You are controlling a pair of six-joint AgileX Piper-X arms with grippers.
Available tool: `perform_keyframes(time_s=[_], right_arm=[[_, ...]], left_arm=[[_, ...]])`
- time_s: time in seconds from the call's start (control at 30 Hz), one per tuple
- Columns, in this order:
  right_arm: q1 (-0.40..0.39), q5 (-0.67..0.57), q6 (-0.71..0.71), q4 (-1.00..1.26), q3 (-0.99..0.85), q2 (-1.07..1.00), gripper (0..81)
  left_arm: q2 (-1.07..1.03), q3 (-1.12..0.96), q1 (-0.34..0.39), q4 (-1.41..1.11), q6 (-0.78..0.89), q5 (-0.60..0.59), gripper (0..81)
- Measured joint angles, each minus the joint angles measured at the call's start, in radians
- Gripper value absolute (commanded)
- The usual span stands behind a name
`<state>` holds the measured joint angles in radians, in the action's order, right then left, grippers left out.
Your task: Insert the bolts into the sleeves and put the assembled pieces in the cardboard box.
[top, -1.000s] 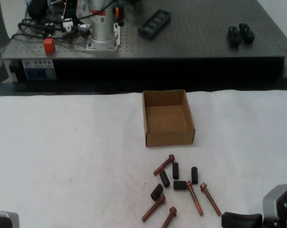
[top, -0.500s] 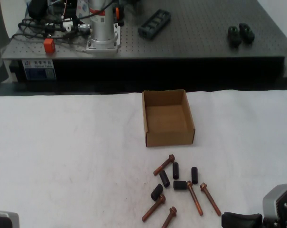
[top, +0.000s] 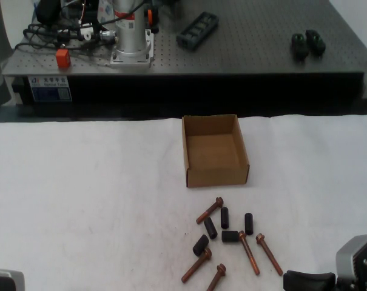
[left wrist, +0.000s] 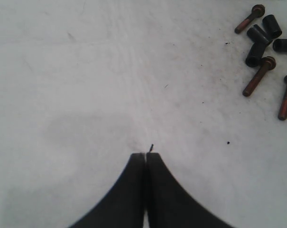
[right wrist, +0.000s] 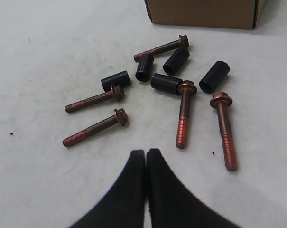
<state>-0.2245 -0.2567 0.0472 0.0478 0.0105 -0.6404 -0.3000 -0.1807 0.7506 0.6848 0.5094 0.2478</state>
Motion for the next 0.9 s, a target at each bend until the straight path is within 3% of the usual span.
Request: perform_keyframes(time_s=[0.9], right_arm=[[0.0, 0.021, -0.003, 0.008, 0.0, 0.0, 0.0]], left_arm=[[0.0, 0.0, 0.0, -0.002, 0.0, 0.0, 0.7]])
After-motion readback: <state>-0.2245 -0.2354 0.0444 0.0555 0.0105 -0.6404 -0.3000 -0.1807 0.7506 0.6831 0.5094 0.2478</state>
